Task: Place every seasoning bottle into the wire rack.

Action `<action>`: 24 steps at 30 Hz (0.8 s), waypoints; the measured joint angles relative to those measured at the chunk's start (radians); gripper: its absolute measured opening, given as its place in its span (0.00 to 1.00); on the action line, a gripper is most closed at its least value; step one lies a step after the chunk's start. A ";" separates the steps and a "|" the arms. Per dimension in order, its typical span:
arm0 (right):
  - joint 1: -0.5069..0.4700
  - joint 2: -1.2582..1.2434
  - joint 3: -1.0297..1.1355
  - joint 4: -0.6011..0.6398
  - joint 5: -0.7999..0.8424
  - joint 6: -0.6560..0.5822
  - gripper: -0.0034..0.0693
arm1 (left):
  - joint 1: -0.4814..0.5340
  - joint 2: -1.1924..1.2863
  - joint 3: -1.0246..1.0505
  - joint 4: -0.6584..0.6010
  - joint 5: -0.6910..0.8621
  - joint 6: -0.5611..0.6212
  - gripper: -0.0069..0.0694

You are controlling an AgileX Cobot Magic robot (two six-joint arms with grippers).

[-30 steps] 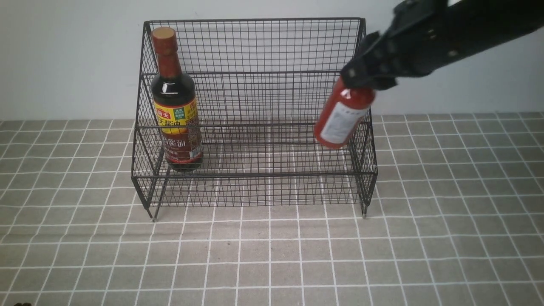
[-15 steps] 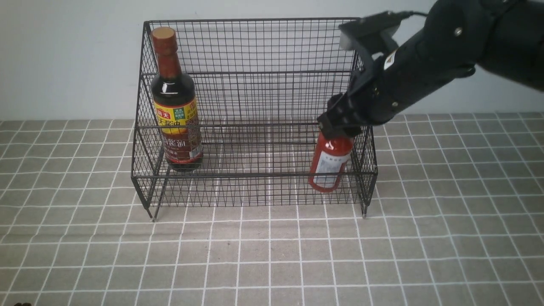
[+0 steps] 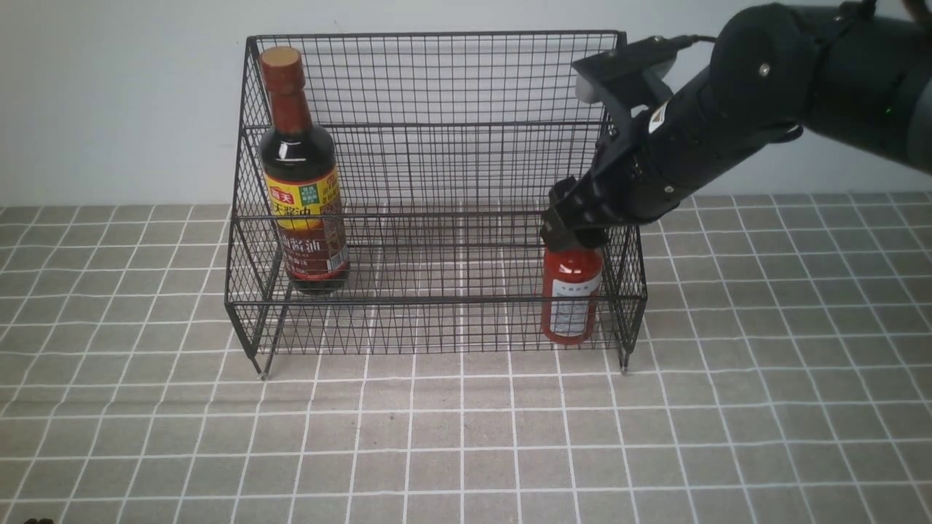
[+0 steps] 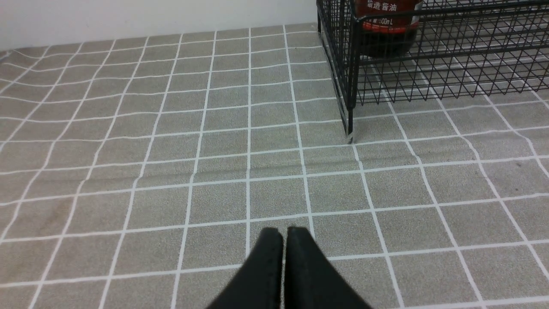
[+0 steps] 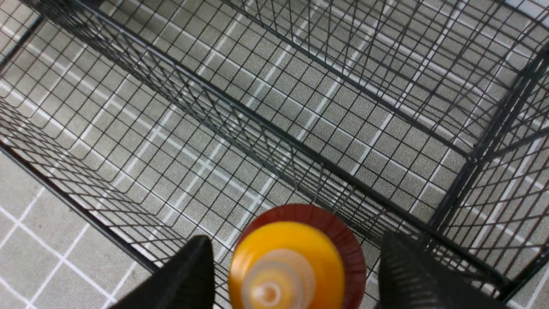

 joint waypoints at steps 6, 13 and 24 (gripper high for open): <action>0.000 -0.120 -0.090 -0.001 0.110 0.034 0.71 | 0.000 0.000 0.000 0.000 0.000 0.000 0.08; 0.000 -0.373 -0.233 -0.047 0.296 0.151 0.57 | 0.000 0.000 0.000 0.000 0.000 0.000 0.08; 0.000 -0.968 0.115 -0.204 0.255 0.361 0.04 | 0.000 0.000 0.000 0.000 0.000 0.000 0.08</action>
